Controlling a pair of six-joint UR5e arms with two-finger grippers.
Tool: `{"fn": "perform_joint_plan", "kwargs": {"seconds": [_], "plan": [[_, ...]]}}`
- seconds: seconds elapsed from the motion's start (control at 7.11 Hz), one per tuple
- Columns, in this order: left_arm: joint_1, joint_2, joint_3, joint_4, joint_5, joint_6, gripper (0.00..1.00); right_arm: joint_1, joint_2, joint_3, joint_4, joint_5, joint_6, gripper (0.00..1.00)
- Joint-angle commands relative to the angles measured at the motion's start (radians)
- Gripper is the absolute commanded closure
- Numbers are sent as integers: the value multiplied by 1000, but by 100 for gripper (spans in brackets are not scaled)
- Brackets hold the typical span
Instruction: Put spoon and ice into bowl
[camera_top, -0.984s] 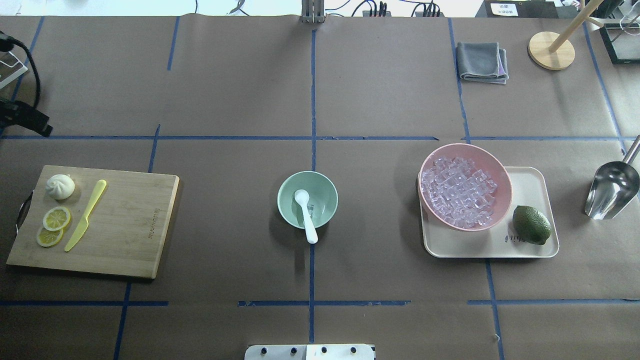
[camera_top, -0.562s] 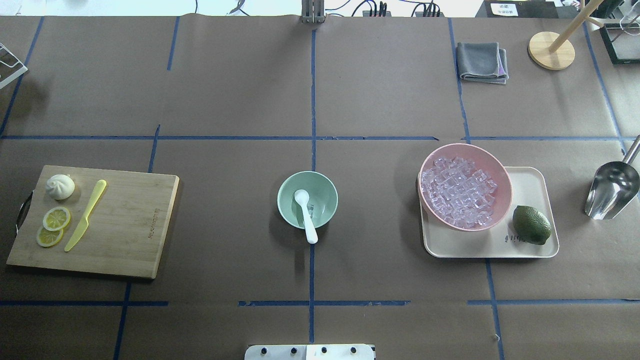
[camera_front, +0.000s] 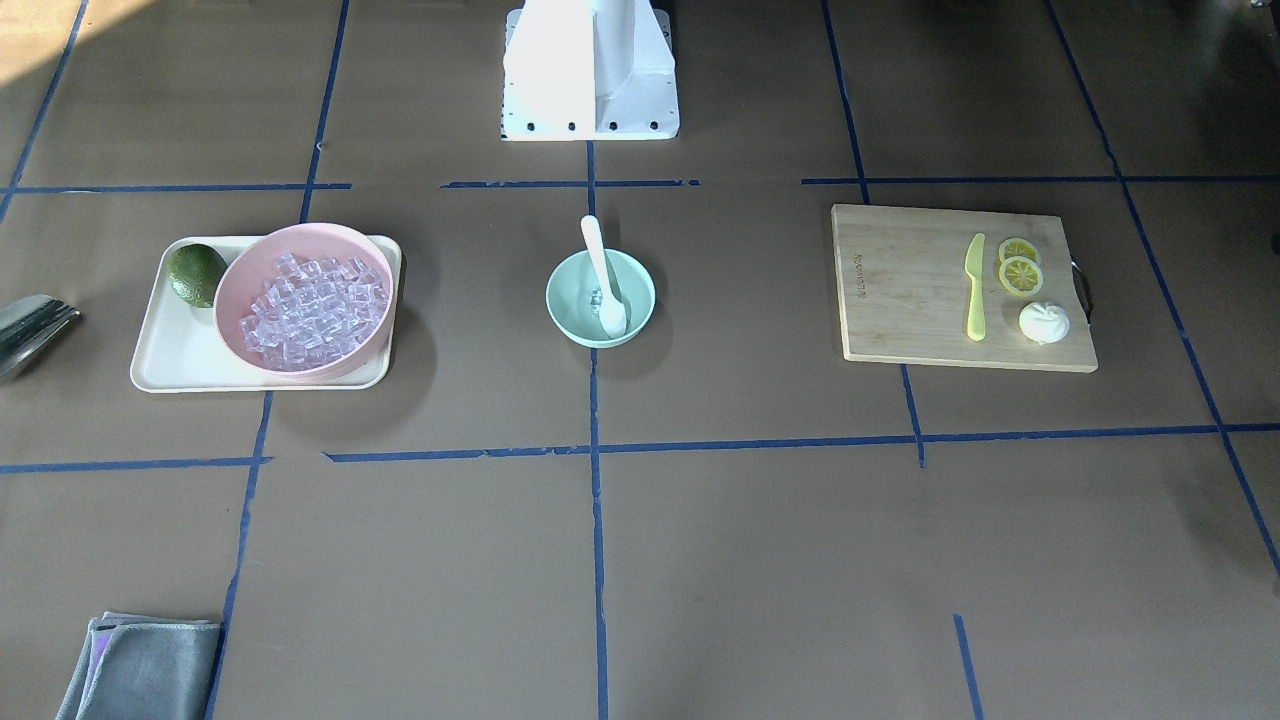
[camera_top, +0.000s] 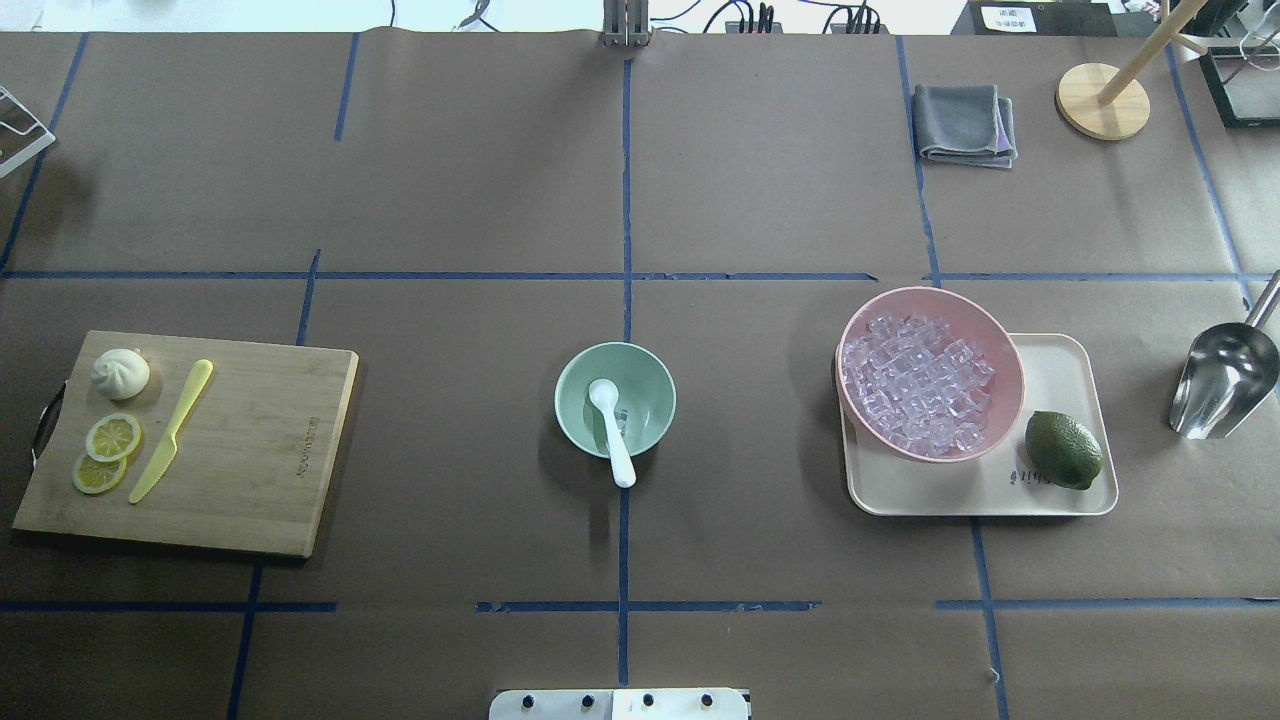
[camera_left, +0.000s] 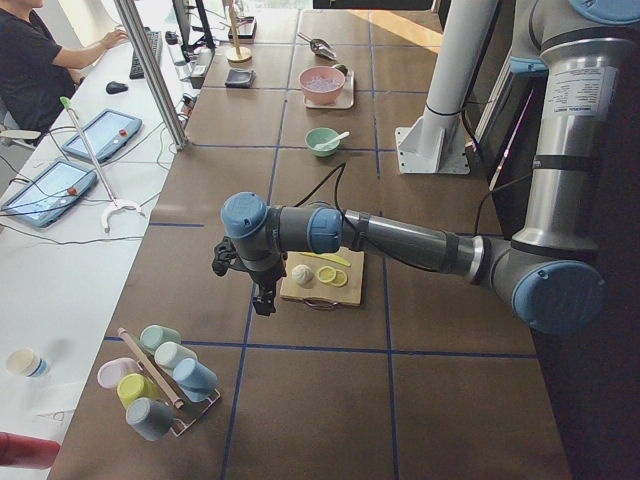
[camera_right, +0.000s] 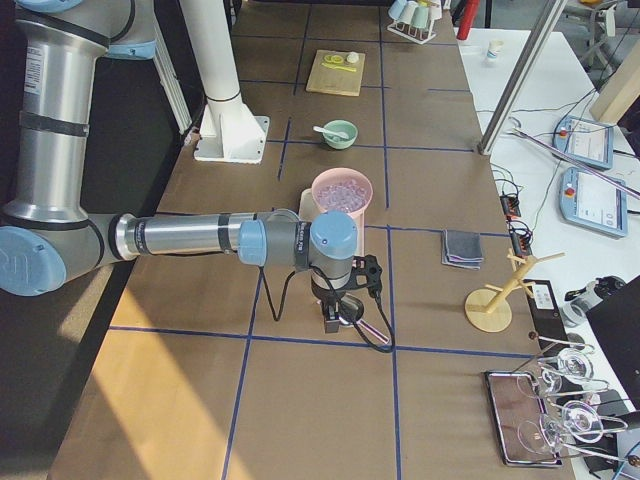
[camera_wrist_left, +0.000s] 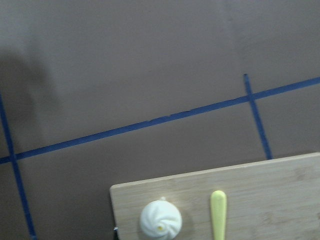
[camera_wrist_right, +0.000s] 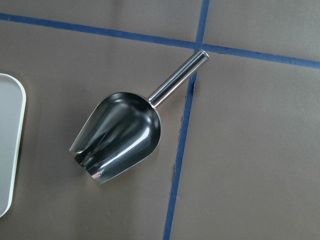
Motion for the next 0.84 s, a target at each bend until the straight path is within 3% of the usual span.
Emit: {"fn": "perform_joint_plan", "kwargs": {"seconds": [0.0,0.28,0.7], "plan": [[-26,21,1,4,18,14,0,-1,14,2,-17,-1,0,0],[-43,77,-20,-10,10,22,0,3,0,11,-12,9,5,0],[-40,80,-23,-8,20,14,0,2,6,5,-6,16,15,0]]}}
